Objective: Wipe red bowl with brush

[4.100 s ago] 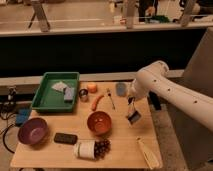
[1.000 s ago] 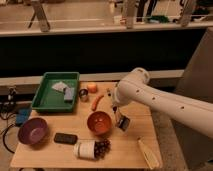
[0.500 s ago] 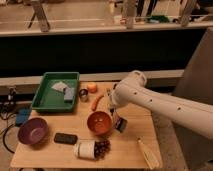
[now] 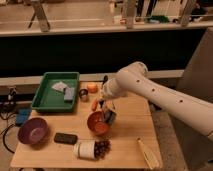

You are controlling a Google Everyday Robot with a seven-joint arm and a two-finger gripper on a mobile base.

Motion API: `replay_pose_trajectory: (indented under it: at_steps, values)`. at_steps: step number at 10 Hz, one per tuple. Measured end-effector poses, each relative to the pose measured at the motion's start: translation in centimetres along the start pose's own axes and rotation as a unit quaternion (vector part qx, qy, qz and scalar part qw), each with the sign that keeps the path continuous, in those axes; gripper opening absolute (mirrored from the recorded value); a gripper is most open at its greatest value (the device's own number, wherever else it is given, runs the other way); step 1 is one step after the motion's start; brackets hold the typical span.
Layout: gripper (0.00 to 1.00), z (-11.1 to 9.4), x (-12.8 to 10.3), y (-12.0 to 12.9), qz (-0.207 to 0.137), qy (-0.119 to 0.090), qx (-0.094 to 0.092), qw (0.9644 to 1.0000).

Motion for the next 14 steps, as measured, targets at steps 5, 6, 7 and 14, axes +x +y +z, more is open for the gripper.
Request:
replay_pose_trajectory:
  at_steps: [5, 6, 7, 14]
  values:
    - [0.08, 2.8, 0.6, -2.1, 0.0, 0.003, 0.124, 0.9922]
    - [0.08, 3.3, 0.4, -1.9, -0.001, 0.004, 0.131, 0.9913]
    - [0.08, 3.9, 0.2, -1.6, -0.001, 0.004, 0.133, 0.9911]
    - [0.08, 7.4, -0.8, 2.5, 0.019, -0.001, 0.162, 0.9866]
